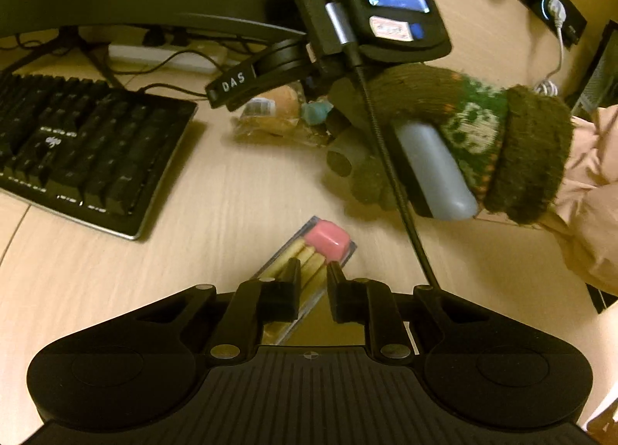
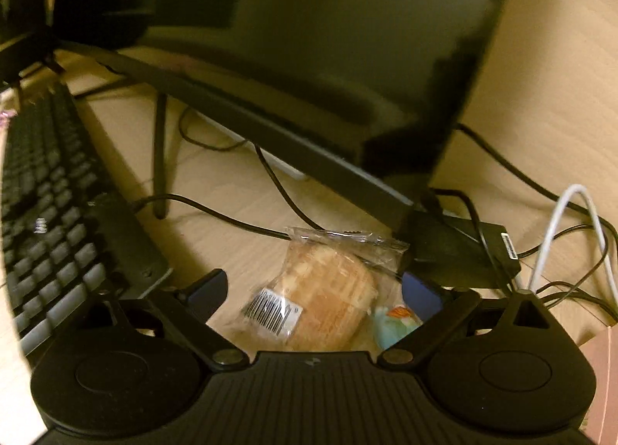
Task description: Organize objects
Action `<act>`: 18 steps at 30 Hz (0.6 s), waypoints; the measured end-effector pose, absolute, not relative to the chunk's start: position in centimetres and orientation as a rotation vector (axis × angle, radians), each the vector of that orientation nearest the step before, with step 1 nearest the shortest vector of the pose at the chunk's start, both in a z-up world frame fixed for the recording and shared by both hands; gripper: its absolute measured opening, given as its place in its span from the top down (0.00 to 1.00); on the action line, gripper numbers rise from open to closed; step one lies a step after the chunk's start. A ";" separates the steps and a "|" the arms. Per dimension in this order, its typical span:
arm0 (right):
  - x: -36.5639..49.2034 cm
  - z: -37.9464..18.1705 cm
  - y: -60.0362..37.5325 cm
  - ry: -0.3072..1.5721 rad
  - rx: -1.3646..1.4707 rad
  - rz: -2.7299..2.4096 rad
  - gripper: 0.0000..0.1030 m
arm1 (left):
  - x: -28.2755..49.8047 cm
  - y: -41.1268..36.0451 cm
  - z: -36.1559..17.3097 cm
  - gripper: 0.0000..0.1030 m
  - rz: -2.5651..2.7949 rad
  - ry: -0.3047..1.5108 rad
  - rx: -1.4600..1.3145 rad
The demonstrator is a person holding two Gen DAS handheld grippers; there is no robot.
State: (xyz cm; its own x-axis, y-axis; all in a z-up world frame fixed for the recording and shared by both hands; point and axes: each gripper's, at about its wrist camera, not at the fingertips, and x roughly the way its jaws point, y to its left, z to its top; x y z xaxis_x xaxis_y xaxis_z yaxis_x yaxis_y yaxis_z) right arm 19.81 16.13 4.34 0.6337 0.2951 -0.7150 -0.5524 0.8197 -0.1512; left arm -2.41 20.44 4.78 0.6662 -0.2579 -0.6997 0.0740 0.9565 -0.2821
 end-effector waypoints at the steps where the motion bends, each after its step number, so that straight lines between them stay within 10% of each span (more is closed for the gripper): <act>1: 20.0 4.1 16.2 0.758 -0.385 0.492 0.30 | -2.4 20.6 4.7 0.84 -0.195 0.823 -0.241; 18: 6.7 5.2 -0.3 0.813 -0.369 0.401 0.48 | -0.2 16.4 4.2 0.84 -0.326 0.837 -0.185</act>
